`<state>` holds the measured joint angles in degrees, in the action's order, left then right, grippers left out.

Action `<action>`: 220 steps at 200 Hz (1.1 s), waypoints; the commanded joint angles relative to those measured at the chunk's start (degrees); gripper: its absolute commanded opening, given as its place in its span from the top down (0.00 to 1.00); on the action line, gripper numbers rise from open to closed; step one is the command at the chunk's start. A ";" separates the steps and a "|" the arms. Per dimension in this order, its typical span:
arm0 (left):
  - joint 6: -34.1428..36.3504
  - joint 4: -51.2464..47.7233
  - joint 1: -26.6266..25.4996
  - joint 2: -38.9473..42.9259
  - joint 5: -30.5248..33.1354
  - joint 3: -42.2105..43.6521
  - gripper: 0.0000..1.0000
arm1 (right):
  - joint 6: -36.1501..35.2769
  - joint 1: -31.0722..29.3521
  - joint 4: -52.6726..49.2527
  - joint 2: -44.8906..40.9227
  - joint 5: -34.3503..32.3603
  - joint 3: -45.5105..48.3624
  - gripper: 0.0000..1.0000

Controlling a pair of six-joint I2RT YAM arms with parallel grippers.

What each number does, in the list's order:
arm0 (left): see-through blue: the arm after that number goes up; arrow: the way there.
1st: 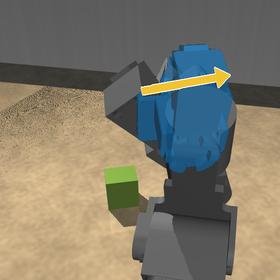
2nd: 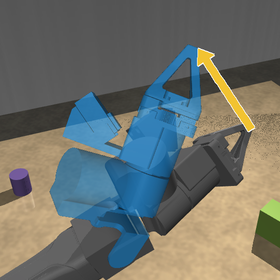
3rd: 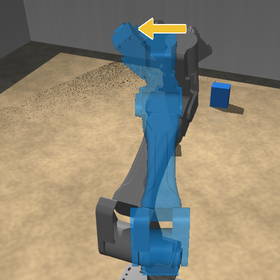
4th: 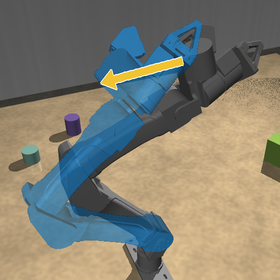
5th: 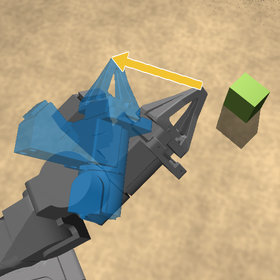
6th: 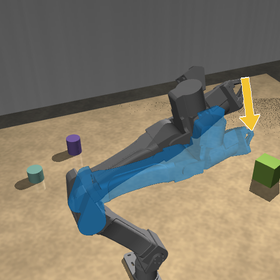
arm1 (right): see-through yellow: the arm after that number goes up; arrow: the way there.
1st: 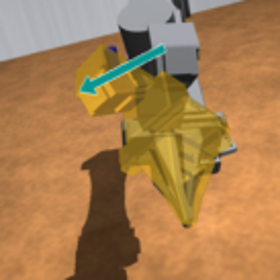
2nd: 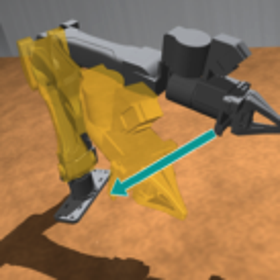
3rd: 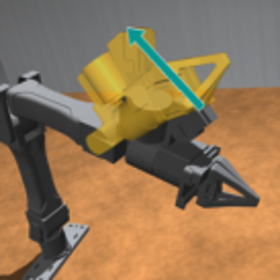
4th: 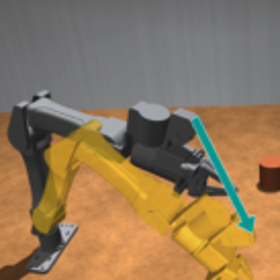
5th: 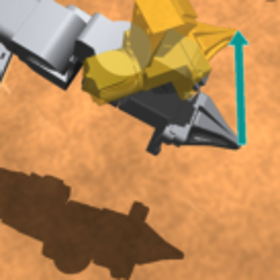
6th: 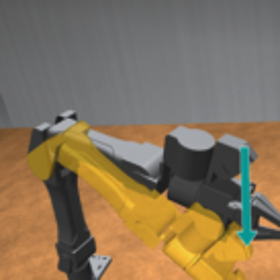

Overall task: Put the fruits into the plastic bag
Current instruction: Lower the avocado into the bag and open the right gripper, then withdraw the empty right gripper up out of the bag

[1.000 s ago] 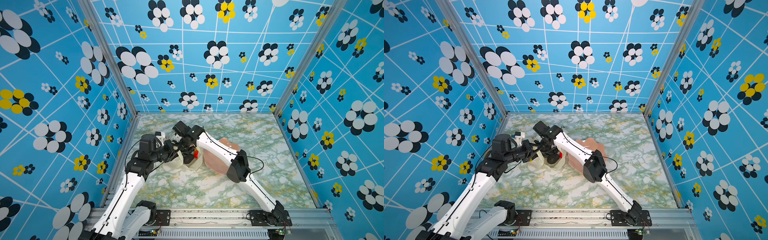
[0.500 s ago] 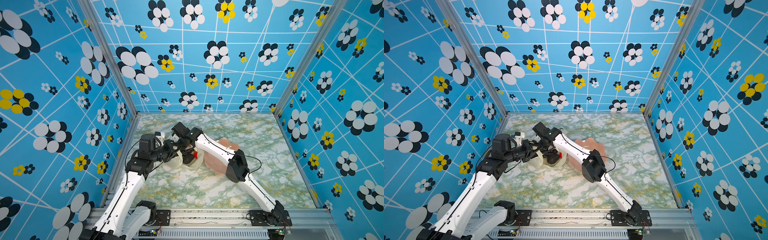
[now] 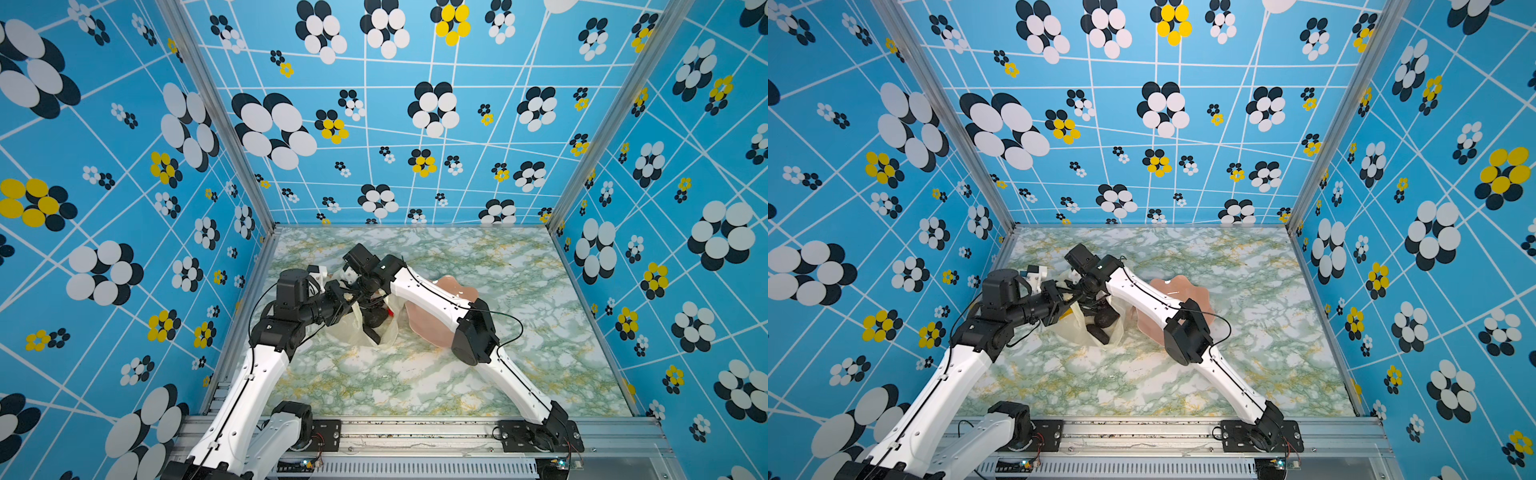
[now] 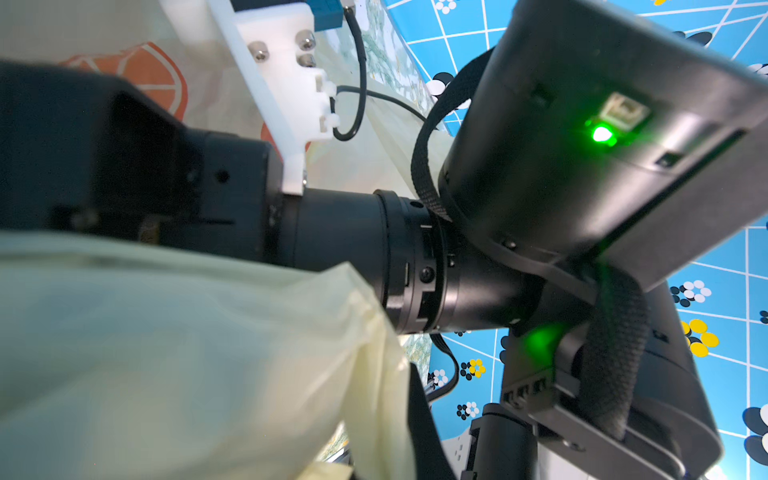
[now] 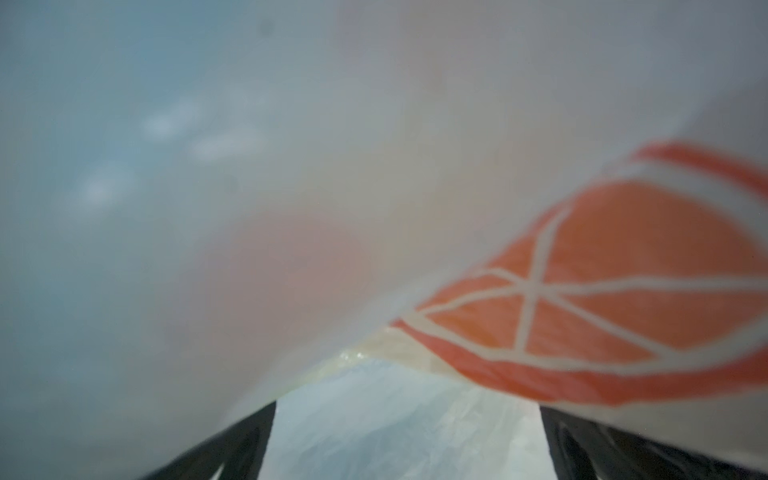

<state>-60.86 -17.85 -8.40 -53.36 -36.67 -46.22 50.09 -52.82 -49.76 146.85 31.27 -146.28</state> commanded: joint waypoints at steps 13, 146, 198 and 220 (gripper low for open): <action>0.48 -0.77 0.73 1.51 -0.36 0.28 1.00 | -3.76 -0.18 -4.50 -6.36 -3.53 0.47 0.00; -0.93 -1.05 3.03 2.84 0.54 2.18 1.00 | -9.80 -1.91 -11.83 -20.51 -21.33 1.51 0.01; -1.89 0.49 3.66 3.50 0.64 3.58 1.00 | -12.37 -3.78 -10.31 -24.14 -24.08 2.04 0.00; -1.55 0.36 3.83 3.22 0.52 3.67 1.00 | -12.56 -3.69 -9.57 -23.91 -21.21 2.01 0.01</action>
<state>-61.95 -9.52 -6.59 -48.07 -42.85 -46.13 39.57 -55.64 -61.58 131.52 4.97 -142.85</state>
